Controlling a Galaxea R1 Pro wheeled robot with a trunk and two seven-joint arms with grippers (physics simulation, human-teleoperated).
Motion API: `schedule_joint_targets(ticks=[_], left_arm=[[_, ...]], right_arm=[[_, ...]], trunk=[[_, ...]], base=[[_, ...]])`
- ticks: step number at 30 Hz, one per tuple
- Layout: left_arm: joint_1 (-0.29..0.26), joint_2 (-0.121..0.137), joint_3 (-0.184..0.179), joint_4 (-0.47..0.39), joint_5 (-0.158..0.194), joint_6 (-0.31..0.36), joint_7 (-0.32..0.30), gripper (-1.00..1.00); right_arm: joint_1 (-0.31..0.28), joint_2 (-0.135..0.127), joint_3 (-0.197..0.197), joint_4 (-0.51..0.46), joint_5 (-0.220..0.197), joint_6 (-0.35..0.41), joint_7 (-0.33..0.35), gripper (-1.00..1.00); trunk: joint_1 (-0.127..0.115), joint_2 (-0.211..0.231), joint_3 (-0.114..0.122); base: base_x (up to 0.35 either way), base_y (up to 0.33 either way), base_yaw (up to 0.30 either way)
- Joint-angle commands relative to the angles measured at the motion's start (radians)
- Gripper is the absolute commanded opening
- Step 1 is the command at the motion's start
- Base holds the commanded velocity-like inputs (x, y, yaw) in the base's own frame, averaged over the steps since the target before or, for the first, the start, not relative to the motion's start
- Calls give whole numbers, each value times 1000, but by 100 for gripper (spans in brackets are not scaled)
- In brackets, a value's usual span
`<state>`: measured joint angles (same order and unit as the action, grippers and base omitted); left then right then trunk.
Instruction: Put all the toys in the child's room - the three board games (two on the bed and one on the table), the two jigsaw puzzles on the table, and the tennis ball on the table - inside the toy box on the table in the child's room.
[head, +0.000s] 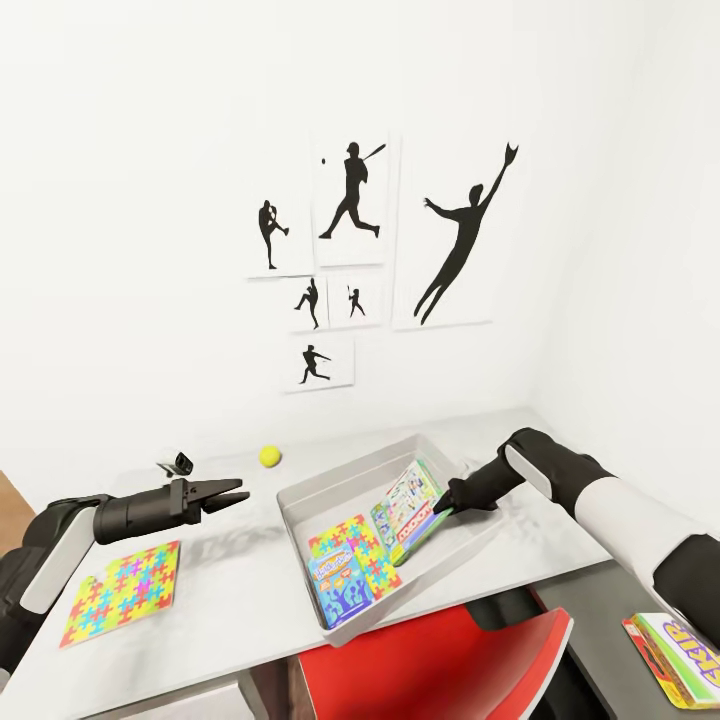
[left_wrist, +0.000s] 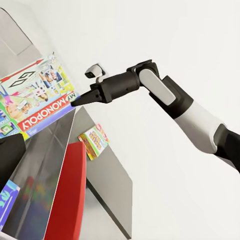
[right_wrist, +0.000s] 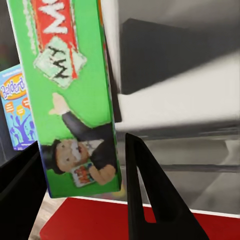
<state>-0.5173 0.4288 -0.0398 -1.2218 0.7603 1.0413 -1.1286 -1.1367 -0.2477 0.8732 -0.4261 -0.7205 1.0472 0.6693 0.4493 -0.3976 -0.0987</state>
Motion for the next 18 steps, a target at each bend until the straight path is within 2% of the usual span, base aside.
schedule_joint_targets(ticks=[1,2,3,18], left_arm=[[-1,1,-2,0,2,5,-2,100],[-1,1,-2,0,2,5,-2,100],[-1,1,-2,1,2,5,-2,100],[-1,1,-3,-1,2,5,-2,100]], right_arm=[[-2,-1,4,-1,5,0,9,-100],[-2,-1,4,-1,5,0,10,-100],[-2,-2,4,0,5,0,9,100],[-3,-11,4,-1,4,0,10,100]], trunk=[[1,-2,-2],[1,-2,-2],[1,-2,-2],[1,-2,-2]], base=[[0,0,0],[0,0,0],[0,0,0],[0,0,0]])
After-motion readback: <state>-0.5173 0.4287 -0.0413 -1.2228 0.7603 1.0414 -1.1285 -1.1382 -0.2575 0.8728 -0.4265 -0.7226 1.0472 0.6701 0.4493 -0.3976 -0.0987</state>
